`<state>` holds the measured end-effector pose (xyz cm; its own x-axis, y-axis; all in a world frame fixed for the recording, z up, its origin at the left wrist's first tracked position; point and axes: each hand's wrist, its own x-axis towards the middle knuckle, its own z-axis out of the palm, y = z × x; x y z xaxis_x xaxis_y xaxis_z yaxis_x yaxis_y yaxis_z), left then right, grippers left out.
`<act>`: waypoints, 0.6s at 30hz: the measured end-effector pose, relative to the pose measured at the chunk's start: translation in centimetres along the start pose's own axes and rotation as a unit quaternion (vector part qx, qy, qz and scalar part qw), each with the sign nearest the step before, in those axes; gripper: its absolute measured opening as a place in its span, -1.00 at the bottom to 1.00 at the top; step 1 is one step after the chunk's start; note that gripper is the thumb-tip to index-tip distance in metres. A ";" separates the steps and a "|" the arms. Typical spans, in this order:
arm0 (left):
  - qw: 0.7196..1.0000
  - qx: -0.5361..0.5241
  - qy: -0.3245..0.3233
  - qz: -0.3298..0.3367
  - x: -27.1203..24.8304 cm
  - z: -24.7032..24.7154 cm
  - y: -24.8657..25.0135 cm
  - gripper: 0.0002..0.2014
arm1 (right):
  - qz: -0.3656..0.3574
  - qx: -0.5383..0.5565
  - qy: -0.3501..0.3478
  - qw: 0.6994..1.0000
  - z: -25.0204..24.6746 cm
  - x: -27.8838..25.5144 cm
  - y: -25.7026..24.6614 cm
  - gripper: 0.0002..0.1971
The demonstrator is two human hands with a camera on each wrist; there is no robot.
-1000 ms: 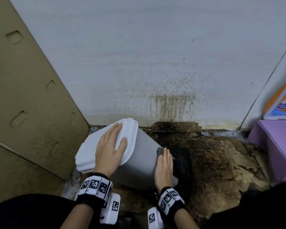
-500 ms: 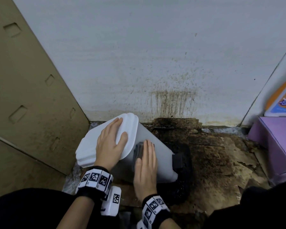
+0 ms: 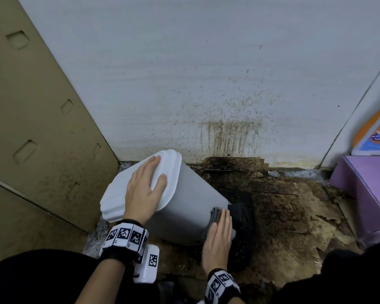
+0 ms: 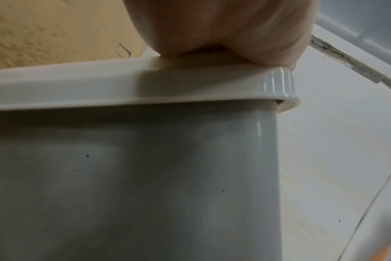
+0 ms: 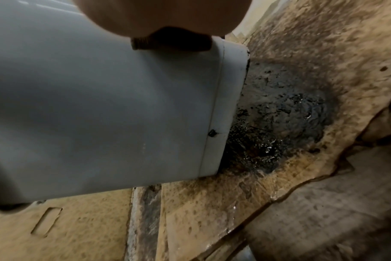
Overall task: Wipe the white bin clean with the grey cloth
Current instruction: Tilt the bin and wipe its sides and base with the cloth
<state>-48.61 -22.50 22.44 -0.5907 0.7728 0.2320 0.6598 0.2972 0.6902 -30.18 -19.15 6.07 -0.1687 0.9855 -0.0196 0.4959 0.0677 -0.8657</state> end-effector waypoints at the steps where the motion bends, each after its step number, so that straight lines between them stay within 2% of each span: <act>1: 1.000 0.000 0.001 0.000 0.0 0.0 0.0 -0.35 | 0.006 -0.003 0.006 1.000 0.0 0.1 -0.1 -0.31; 5: 1.000 0.007 0.000 -0.002 0.0 0.2 0.3 -0.34 | 0.049 0.014 0.016 0.999 -0.1 0.9 -1.1 -0.35; 9: 1.000 0.004 -0.002 -0.003 -0.1 0.1 0.1 -0.35 | 0.087 0.028 -0.013 0.996 -0.5 2.6 -2.1 -0.48; 14: 1.000 -0.012 0.003 -0.009 -0.3 -0.5 -0.8 -0.36 | 0.052 0.006 -0.083 0.995 -1.1 5.2 -2.2 -0.48; 18: 1.000 -0.011 0.007 -0.008 -0.4 -0.4 -0.7 -0.37 | 0.070 -0.010 -0.077 0.995 -0.8 5.0 -2.7 -0.47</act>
<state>-49.07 -23.24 22.17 -0.6072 0.7604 0.2306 0.6405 0.2965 0.7084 -31.68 -14.30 8.66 -0.2256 0.9497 -0.2170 0.5402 -0.0634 -0.8392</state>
